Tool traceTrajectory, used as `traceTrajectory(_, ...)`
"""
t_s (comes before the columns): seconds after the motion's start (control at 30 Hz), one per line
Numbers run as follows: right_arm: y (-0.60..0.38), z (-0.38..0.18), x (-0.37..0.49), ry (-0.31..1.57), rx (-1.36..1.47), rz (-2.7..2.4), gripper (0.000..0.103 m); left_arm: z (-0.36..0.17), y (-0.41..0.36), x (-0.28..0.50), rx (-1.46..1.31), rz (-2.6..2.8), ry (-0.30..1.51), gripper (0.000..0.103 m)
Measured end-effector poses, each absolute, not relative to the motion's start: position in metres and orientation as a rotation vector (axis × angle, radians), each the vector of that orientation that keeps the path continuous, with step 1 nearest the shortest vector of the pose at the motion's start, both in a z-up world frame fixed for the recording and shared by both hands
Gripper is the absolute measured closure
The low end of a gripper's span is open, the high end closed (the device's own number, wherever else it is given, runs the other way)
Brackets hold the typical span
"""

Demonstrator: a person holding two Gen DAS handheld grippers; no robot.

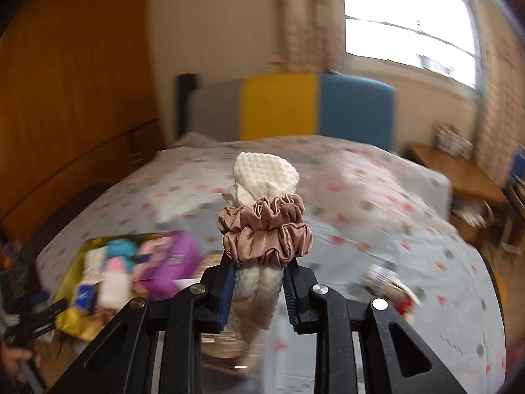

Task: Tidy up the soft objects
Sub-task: 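Carry the white cloth with brown scrunchie into the tray, open the right tool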

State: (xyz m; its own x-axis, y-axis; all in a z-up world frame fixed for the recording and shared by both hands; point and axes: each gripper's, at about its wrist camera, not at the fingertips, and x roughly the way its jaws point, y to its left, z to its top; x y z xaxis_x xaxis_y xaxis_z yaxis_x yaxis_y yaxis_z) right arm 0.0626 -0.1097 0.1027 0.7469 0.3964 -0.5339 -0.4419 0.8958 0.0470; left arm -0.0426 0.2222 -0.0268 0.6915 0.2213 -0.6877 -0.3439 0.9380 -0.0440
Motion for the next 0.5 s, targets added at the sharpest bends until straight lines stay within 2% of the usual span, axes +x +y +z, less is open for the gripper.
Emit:
traceTrajectory(0.13, -0.025, 0.082, 0.049, 0.641, -0.165, 0.674, 0.077, -0.024, 0.230, -0.046, -0.190, 0.339, 0.728, 0.025)
traceTrajectory(0.27, 0.052, 0.029, 0.055, 0.787, -0.241, 0.785, 0.077, -0.022, 0.239, -0.051, -0.198, 0.364, 0.713, 0.025)
traceTrajectory(0.5, 0.121, -0.054, 0.074, 1.023, -0.300, 0.807, 0.075, -0.028, 0.255, -0.056, -0.239, 0.394, 0.720, 0.025)
